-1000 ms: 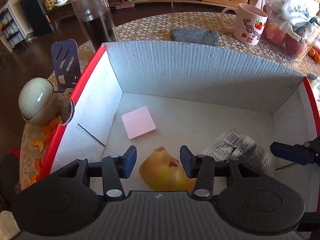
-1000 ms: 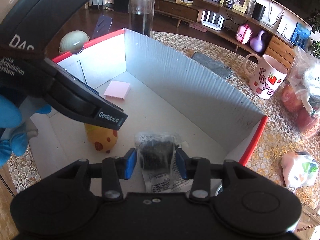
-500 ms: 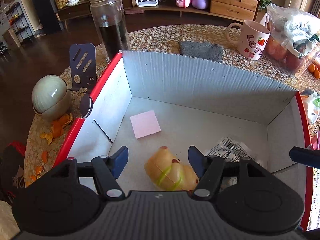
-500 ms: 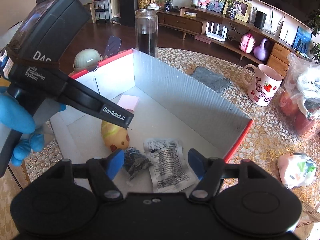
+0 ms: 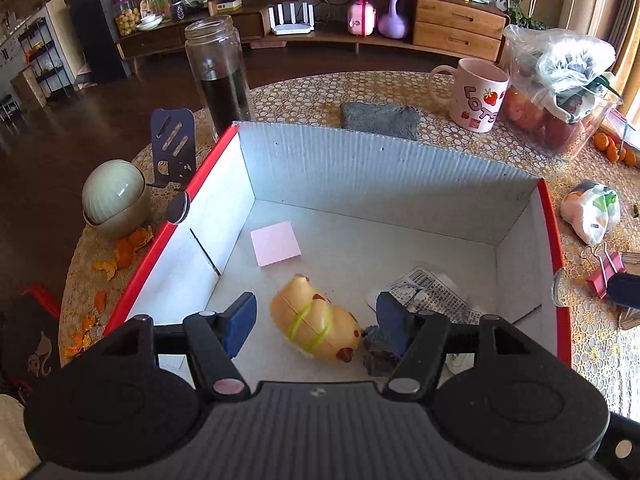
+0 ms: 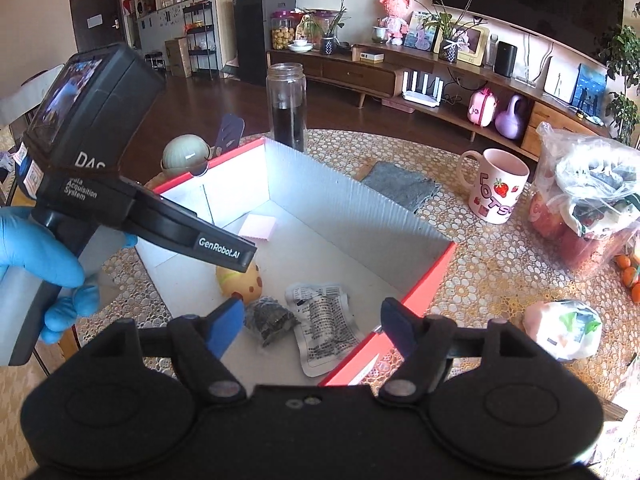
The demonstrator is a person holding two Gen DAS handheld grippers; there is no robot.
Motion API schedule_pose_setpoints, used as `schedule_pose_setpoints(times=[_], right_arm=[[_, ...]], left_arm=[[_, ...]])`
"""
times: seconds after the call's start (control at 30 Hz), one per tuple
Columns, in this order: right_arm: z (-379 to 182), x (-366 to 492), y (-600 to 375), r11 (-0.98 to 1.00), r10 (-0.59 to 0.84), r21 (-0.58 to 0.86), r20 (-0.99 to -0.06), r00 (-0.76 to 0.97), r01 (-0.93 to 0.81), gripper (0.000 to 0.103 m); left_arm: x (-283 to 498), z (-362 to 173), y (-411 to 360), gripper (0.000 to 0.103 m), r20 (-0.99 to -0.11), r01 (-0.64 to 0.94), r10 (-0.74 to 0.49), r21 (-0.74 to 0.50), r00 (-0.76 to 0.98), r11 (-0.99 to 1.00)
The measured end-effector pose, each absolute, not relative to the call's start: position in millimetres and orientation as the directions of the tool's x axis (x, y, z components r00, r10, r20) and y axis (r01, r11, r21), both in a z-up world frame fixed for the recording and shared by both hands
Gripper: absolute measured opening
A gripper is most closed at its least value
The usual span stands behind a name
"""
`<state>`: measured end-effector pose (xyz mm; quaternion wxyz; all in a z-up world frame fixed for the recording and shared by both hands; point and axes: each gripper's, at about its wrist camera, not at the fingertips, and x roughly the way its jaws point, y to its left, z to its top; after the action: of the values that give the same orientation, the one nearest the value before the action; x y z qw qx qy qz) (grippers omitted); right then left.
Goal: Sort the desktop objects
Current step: 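Withdraw both open tools from the box back over the table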
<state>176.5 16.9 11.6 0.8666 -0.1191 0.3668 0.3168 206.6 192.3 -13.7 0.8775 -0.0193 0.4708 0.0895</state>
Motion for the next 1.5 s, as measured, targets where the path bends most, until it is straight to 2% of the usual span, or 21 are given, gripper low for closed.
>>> schedule_pose_setpoints(times=[0.73,0.8,1.0,1.37,1.47,1.5], right_arm=[[44.0,117.2,-93.4,0.804,0.490,0.059,-0.629,0.603,-0.591,0.089],[45.3,112.0,-105.3,0.809,0.486,0.060,-0.626,0.609,-0.584,0.091],[46.9,94.0,-142.6,0.831,0.465,0.046,-0.606,0.646,-0.555,0.095],[30.0,81.1,-209.5,0.891,0.401,0.082,-0.601,0.692,-0.446,0.097],[23.4,79.1,-227.6,0.908,0.372,0.079,-0.602,0.706,-0.410,0.097],[20.5,78.5,-234.8,0.915,0.359,0.076,-0.604,0.712,-0.397,0.097]], left_arm=[[131.6,26.1,102.6,0.065,-0.762,-0.062,0.051,0.014,0.646,0.998],[126.4,28.7,93.7,0.075,-0.757,-0.049,0.033,0.000,0.652,0.999],[114.1,29.9,69.4,0.083,-0.752,-0.016,-0.017,-0.037,0.659,0.999],[105.0,16.0,14.3,0.090,-0.754,0.086,-0.088,-0.042,0.651,0.995],[106.4,8.7,-3.2,0.103,-0.754,0.121,-0.103,-0.031,0.649,0.992],[107.5,6.3,-9.5,0.103,-0.754,0.136,-0.110,-0.028,0.648,0.990]])
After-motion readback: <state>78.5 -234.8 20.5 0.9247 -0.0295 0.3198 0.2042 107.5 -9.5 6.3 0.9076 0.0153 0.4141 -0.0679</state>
